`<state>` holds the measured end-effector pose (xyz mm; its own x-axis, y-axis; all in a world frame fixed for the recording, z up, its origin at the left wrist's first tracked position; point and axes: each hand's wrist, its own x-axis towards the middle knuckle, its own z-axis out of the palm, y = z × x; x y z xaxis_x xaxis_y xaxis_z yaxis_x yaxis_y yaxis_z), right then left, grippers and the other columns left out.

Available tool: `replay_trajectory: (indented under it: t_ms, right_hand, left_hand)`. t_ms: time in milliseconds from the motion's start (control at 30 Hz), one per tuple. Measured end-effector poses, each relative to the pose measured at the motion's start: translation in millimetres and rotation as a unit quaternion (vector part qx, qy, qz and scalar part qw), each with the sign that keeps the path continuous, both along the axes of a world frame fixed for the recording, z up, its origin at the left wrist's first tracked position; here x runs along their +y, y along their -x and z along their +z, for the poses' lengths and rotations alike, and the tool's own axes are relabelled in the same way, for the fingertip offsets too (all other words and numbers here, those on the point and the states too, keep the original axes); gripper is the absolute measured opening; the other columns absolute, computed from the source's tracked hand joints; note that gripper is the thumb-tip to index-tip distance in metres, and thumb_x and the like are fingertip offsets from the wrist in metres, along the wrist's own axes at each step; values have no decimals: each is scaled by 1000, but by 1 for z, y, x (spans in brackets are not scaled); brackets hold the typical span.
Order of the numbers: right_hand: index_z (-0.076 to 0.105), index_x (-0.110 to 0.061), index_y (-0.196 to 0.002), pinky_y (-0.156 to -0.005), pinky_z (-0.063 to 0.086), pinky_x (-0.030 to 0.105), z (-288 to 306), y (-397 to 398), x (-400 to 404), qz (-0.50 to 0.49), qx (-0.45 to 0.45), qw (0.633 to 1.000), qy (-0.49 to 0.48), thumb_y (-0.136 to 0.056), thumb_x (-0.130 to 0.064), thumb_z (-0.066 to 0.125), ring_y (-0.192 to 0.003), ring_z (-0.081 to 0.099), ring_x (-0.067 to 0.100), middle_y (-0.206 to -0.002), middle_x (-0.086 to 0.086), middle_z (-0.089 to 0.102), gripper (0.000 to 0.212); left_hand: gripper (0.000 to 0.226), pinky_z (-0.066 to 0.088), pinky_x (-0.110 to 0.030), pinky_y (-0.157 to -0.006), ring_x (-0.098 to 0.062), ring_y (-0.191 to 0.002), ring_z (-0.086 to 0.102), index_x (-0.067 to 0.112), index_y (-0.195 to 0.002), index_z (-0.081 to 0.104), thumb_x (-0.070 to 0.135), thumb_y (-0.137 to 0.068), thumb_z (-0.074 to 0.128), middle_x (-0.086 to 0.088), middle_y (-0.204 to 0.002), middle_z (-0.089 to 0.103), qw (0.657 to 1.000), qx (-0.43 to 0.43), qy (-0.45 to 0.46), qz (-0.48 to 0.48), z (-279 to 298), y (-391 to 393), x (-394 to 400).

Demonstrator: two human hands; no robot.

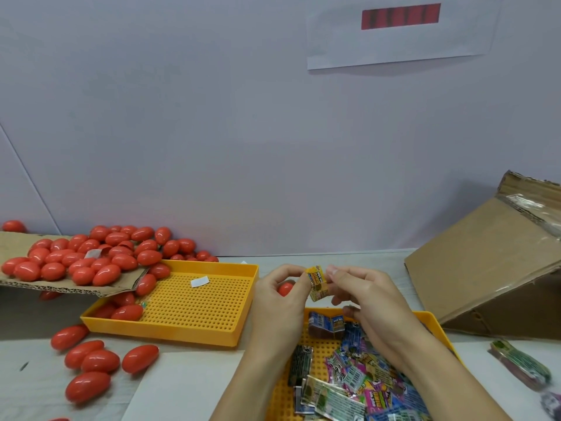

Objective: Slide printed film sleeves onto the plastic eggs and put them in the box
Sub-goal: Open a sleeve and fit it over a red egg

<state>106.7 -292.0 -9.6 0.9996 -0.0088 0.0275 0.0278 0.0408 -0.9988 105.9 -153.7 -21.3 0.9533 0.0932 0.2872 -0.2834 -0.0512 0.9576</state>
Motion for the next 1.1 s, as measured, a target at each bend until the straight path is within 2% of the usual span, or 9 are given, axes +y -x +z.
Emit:
replay_trajectory:
  t_ms: [133, 267, 467, 633, 733, 800, 933, 1000, 1100]
  right_hand:
    - [78, -12, -84, -70, 44, 34, 1, 1, -1, 4, 22, 1000, 11, -90, -37, 64, -74, 56, 14, -85, 9, 73, 29]
    - [77, -10, -93, -62, 45, 28, 2, 1, -3, 7, 55, 998, 11, -90, -44, 62, -68, 57, 13, -84, 5, 73, 37]
    - [77, -11, -93, -61, 45, 27, 2, 1, -4, 19, 63, 998, 2, -88, -48, 63, -68, 56, 13, -80, 0, 73, 39]
    - [79, -12, -86, -62, 48, 27, 1, 2, -5, 58, 39, 998, -9, -85, -33, 70, -73, 53, 14, -85, 3, 71, 22]
    - [79, -13, -82, -64, 47, 30, -2, 0, -5, 18, 11, 1000, 2, -89, -22, 69, -74, 54, 14, -77, 1, 71, 15]
    - [78, -12, -83, -67, 45, 33, -4, -2, -5, -30, -4, 999, -9, -91, -19, 67, -72, 54, 14, -70, -2, 69, 15]
    - [75, -14, -87, -65, 45, 32, -6, -7, -6, -123, -32, 991, -31, -92, -19, 67, -67, 53, 14, -63, -4, 63, 10]
    - [74, -17, -86, -62, 45, 27, -7, -8, -5, -144, -51, 988, -21, -91, -19, 68, -63, 56, 9, -57, -10, 63, 8]
    - [72, -20, -83, -60, 42, 21, -9, -9, -6, -155, -74, 985, 2, -91, -19, 69, -56, 58, -3, -58, -14, 66, 9]
  left_hand:
    - [20, 36, -16, -45, -2, -46, 45, 19, -76, 73, 18, -94, 64, 9, -55, 57, 1000, -2, 4, -1, 1, 0, 0]
    - [20, 36, -16, -44, -2, -46, 47, 19, -76, 73, 16, -94, 64, 8, -57, 59, 1000, -1, -5, -11, 0, 1, -1]
    - [20, 38, -16, -46, -1, -48, 48, 24, -77, 73, 18, -93, 64, 8, -59, 60, 1000, -13, -10, -15, 0, 1, -1]
    - [22, 39, -17, -45, -1, -48, 49, 25, -72, 73, 18, -93, 66, 10, -58, 60, 1000, -14, -7, -15, 1, 2, -1]
    - [16, 39, -17, -46, -2, -48, 48, 24, -76, 72, 20, -92, 68, 10, -57, 60, 1000, -11, -21, -8, 0, 2, 0]
    - [4, 39, -18, -47, -4, -48, 46, 24, -87, 68, 24, -90, 70, 10, -57, 55, 1000, 11, -16, -9, -1, 2, 1]
    - [27, 41, -28, -47, -7, -48, 46, 23, -109, 48, 4, -91, 56, 5, -66, 55, 988, 111, 83, -67, -3, -1, -1]
    - [28, 44, -32, -54, -9, -49, 51, 24, -110, 46, 2, -94, 51, 8, -65, 60, 988, 122, 63, -76, -5, -3, -3]
    - [21, 50, -24, -59, -10, -55, 58, 30, -113, 50, 13, -101, 51, 1, -75, 62, 991, 105, -1, -82, -8, -1, -5]
